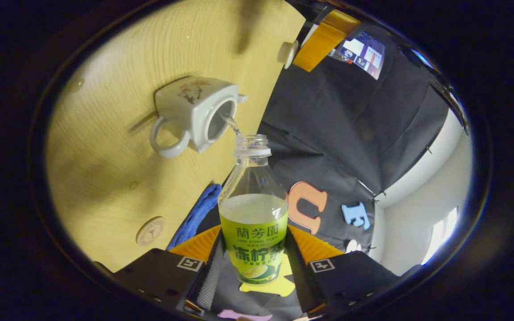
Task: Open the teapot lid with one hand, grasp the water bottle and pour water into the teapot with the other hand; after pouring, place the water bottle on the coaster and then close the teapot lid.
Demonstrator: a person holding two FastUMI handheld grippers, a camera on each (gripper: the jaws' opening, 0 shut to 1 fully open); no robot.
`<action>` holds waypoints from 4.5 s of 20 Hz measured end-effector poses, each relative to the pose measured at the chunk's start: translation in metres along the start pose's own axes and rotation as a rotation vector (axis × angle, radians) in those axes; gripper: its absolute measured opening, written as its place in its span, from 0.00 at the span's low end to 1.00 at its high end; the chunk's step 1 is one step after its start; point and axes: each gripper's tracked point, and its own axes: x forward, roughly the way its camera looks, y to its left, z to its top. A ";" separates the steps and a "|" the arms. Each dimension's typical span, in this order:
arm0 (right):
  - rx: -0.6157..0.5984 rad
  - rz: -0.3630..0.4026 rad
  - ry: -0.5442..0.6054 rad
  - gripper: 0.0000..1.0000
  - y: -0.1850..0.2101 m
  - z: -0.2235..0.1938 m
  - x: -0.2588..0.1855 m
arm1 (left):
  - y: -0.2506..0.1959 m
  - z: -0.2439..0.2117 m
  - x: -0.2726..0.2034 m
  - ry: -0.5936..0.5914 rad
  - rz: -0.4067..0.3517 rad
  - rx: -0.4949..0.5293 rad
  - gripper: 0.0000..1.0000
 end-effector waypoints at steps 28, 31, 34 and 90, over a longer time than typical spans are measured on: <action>0.811 0.286 0.037 0.74 0.028 -0.009 -0.010 | 0.000 0.006 -0.001 -0.018 0.017 -0.025 0.02; 1.101 0.277 0.082 0.71 0.014 -0.026 -0.013 | -0.014 0.013 -0.004 -0.031 -0.005 -0.014 0.03; 1.409 0.258 0.111 0.71 0.015 -0.048 -0.012 | -0.029 0.019 -0.004 -0.042 -0.037 -0.015 0.03; 2.006 -0.187 0.415 0.96 0.070 -0.155 -0.165 | -0.110 0.010 0.043 -0.035 -0.090 0.039 0.03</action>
